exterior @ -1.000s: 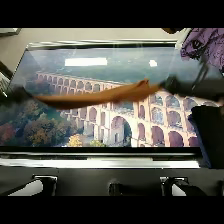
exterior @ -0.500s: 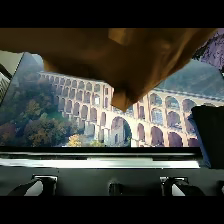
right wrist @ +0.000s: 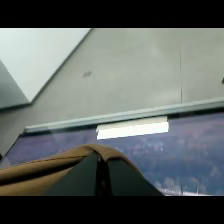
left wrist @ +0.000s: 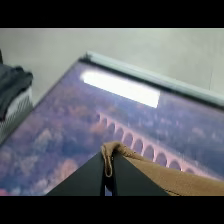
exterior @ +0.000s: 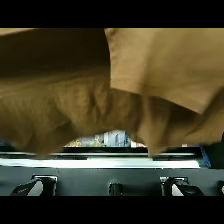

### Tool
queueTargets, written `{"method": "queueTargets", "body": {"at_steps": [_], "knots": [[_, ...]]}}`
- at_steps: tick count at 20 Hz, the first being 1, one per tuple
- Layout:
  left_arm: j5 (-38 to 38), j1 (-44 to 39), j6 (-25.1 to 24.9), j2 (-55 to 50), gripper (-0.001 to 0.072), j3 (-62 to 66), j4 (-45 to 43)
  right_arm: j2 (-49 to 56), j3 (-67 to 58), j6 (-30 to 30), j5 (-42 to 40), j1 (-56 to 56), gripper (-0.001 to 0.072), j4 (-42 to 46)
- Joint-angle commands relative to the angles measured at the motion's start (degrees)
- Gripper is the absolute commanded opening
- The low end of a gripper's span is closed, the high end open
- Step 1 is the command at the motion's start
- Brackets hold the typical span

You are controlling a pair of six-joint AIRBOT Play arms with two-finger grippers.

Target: Fold the clothes and pants, and hang the long-sleeved shirts on hangers.

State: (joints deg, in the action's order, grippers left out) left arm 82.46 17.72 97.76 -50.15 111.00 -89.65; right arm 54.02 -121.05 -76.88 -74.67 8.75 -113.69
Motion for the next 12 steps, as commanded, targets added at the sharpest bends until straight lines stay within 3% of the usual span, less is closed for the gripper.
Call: {"method": "queueTargets", "body": {"at_steps": [1,7,12], "knots": [[4.3,-1.3,-5.1,-10.3,0.0013,-1.0,5.9,8.7,2.9,3.0,-5.4,-0.1,0.0027,-3.5],[-0.3,-8.5,-5.2,-41.0,0.0013,-4.1,5.4,33.0,9.4,-0.1,-2.7,-0.5,0.0028,-5.0],[-14.6,-11.4,1.4,-60.1,0.0013,-3.9,5.4,51.5,9.4,-1.7,12.3,-4.7,0.0028,-2.6]]}}
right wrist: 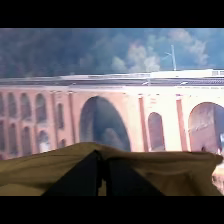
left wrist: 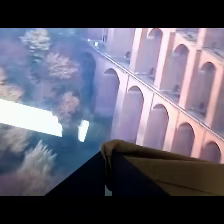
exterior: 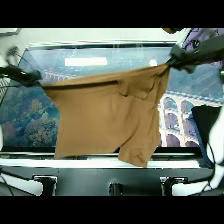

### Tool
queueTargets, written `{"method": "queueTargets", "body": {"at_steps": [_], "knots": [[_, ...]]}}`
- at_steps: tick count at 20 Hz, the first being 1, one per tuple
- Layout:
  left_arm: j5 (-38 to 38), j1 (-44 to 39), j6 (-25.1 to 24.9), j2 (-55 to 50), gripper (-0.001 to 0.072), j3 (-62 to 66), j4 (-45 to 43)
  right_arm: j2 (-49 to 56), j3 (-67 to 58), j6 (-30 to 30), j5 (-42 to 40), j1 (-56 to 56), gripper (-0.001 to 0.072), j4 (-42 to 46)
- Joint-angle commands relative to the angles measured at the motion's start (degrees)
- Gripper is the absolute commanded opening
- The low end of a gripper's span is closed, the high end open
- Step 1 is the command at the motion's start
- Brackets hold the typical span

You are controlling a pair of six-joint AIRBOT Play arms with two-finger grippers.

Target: Fold the clothes and pants, and hang the long-sleeved shirts on hangers.

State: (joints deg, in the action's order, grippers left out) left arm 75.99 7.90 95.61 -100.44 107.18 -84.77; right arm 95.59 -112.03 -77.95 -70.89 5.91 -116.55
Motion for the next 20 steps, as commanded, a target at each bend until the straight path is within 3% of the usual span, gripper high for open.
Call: {"method": "queueTargets", "body": {"at_steps": [1,4,6,16,20], "knots": [[-10.7,-1.6,4.1,-11.3,0.0014,-0.1,0.6,12.7,0.3,0.3,11.9,-2.3,0.0028,-0.2],[-16.3,-1.6,4.1,-12.3,0.0014,-0.1,0.6,16.7,0.3,0.9,18.6,-2.4,0.0027,-0.2],[-16.0,-1.6,4.1,-11.8,0.0015,-0.1,0.6,16.8,0.1,0.9,18.4,-2.2,0.0028,0.4],[12.1,-3.4,4.1,-10.1,0.0016,-0.1,3.2,13.4,-0.3,2.8,-2.2,-2.1,0.0028,14.2],[14.7,-5.9,4.0,-10.4,0.0016,-0.2,3.1,13.5,-0.3,2.7,-7.7,-2.1,0.0028,18.0]]}}
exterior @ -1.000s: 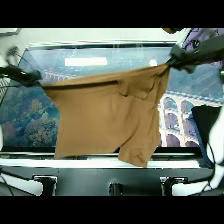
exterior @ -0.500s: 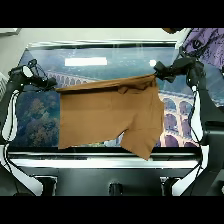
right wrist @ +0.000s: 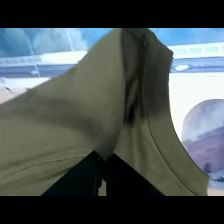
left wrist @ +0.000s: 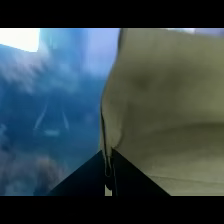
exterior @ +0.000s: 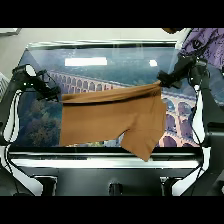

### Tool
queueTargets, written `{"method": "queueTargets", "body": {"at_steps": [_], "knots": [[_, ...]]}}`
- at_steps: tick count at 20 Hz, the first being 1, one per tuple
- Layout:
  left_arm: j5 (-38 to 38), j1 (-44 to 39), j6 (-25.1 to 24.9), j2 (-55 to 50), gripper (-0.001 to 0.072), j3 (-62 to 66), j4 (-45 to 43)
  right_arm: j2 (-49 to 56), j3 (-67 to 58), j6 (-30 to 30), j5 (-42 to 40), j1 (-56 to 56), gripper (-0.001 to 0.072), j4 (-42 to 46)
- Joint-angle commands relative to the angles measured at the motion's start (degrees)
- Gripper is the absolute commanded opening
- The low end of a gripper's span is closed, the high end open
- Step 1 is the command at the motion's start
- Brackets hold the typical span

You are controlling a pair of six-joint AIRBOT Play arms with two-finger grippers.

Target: Fold the clothes and pants, and hang the long-sleeved shirts on hangers.

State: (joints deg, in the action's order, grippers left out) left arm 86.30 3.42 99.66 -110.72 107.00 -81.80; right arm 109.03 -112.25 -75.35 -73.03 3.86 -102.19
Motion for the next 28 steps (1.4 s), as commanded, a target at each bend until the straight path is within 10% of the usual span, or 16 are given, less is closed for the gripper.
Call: {"method": "queueTargets", "body": {"at_steps": [1,11,16,23,28], "knots": [[4.6,-1.9,0.2,-0.3,0.0016,-0.1,0.2,0.3,0.0,-0.2,-6.2,-0.1,0.0028,3.8],[5.6,-4.9,0.9,-5.6,0.0055,-0.7,0.2,7.0,0.1,-0.3,-9.8,-0.1,0.0029,2.3],[4.3,-4.7,3.3,-4.5,0.0608,0.7,-3.4,6.3,0.1,-2.7,-10.0,0.5,0.0335,-1.1],[1.7,6.4,4.0,16.0,0.0614,-8.9,-12.3,-8.5,8.5,-14.2,-15.3,15.3,0.0357,-10.5],[-13.3,18.2,2.8,38.2,0.0614,-44.6,5.1,-25.7,43.0,-19.2,-11.7,21.6,0.0411,-15.1]]}}
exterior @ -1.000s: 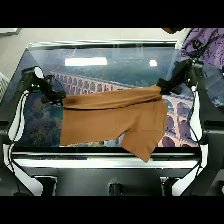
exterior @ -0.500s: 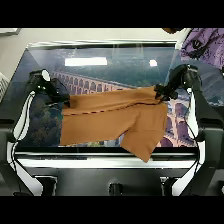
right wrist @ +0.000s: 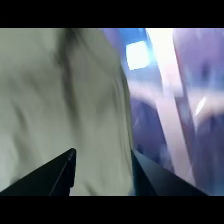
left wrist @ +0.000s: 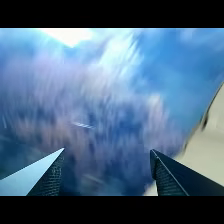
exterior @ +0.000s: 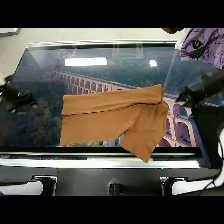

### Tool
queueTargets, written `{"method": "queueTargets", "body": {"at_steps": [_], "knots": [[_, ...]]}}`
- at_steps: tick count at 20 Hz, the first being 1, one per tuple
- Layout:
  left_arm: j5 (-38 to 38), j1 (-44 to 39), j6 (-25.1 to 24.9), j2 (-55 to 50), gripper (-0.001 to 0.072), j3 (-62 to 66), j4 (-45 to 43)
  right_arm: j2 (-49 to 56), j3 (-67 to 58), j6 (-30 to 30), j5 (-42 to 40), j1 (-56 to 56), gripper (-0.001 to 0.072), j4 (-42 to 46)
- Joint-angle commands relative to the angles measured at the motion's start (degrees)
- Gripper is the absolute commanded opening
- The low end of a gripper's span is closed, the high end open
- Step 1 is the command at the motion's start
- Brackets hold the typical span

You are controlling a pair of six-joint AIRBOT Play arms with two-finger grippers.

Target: Fold the clothes and pants, and hang the long-sleeved shirts on hangers.

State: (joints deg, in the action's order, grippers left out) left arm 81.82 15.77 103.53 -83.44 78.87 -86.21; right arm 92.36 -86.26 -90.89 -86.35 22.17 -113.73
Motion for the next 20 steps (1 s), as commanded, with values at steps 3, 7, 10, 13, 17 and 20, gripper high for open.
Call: {"method": "queueTargets", "body": {"at_steps": [3,7,10,13,17,20], "knots": [[-12.9,8.2,-2.5,19.5,0.0614,-29.6,14.8,-18.7,35.5,-5.2,5.0,3.3,0.0411,-6.3],[-12.4,7.8,-3.2,21.4,0.0614,-33.3,14.9,-25.0,51.4,-6.8,8.5,3.3,0.0411,-11.5],[-12.9,7.8,-3.2,21.3,0.0614,-33.3,14.8,-25.2,57.7,-8.9,10.2,2.5,0.0411,-15.8],[-12.9,7.8,-3.2,21.3,0.0614,-33.3,14.9,-25.2,60.0,-7.8,16.7,-3.7,0.0405,-17.2],[-9.1,7.8,-3.6,21.2,0.0612,-33.3,15.1,-25.3,59.9,-4.3,25.0,-8.4,0.0028,-18.3],[-9.0,9.0,-11.5,21.0,0.0613,-37.6,18.9,-27.2,59.9,-4.0,24.0,-8.4,0.0028,-17.7]]}}
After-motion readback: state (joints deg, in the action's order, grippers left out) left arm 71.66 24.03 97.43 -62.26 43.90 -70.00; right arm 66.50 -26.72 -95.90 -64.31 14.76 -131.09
